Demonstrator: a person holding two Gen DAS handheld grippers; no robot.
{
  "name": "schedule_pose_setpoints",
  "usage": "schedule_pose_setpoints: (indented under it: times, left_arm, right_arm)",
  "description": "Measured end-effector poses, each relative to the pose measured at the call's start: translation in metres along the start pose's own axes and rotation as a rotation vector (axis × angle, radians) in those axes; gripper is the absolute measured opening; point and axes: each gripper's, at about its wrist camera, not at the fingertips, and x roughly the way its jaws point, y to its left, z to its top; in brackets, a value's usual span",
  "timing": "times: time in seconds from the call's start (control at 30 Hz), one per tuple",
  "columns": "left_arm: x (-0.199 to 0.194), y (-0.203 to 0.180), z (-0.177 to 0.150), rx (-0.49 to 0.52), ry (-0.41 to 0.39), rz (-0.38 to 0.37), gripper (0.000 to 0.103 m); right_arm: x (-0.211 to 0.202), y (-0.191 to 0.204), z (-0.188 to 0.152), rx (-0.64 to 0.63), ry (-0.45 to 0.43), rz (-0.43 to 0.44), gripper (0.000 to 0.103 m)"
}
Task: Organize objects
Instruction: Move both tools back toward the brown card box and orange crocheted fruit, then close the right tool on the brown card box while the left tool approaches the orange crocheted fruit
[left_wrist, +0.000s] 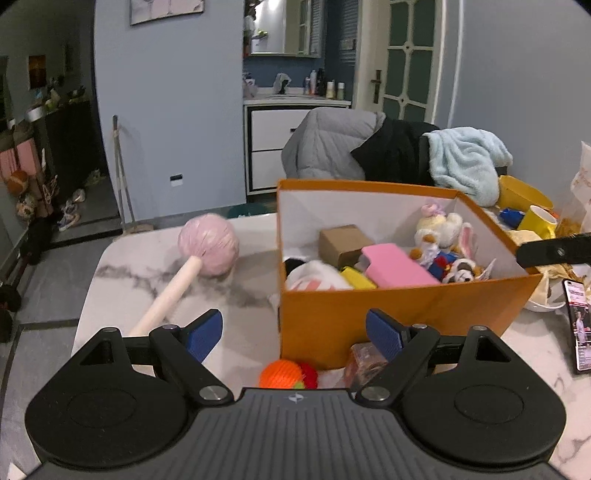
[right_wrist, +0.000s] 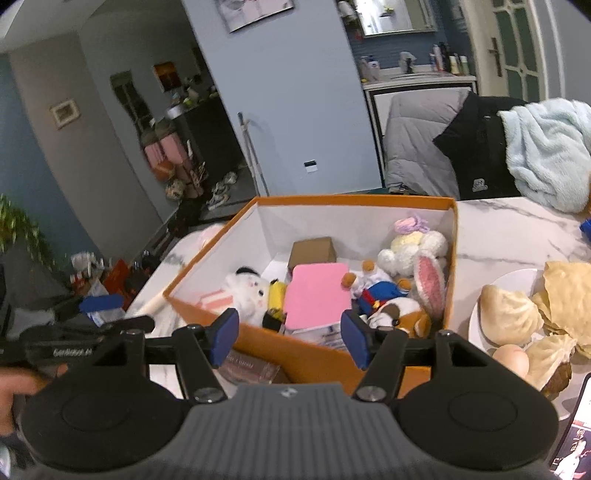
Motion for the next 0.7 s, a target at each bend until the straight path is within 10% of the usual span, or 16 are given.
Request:
schedule_pose_setpoints:
  times: [0.7]
  left_arm:
    - [0.033, 0.013, -0.049, -0.079, 0.087, -0.014, 0.100]
  right_arm:
    - [0.075, 0.049, -0.059, -0.384, 0.102, 0.039, 0.067]
